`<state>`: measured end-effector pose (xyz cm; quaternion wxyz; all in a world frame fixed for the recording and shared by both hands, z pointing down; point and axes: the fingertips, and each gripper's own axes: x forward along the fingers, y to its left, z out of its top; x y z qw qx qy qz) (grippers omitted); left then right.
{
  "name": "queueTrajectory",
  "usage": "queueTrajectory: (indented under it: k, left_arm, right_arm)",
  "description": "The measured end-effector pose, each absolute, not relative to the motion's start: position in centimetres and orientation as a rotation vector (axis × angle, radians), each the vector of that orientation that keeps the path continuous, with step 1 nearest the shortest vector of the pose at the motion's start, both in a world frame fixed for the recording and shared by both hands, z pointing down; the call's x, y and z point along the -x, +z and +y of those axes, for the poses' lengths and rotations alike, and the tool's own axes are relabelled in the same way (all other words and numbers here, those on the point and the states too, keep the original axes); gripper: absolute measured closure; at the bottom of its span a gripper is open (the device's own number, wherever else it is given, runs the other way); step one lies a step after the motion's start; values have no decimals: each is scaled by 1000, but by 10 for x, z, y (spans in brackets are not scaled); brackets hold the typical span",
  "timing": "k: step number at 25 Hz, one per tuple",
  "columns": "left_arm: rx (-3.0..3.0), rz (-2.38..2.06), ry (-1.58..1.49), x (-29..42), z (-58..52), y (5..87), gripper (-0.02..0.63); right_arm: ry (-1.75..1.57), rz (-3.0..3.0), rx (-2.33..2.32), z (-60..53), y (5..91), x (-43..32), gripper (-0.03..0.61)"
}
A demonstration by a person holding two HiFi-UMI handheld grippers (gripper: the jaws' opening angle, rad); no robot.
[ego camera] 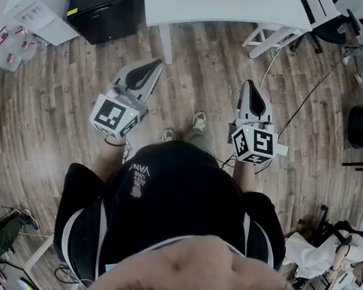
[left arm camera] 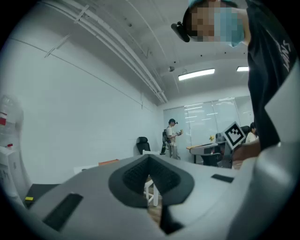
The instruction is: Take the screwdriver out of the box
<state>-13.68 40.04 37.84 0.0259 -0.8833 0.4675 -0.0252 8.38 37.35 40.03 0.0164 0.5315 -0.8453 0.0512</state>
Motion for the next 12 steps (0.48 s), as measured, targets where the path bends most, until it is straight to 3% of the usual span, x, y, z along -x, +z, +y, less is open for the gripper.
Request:
queueTrajectory:
  k: [12]
  left_arm:
    - [2739, 1436, -95, 154, 395, 383, 598]
  right_arm:
    - [214, -2686, -1656, 368, 403, -65, 566]
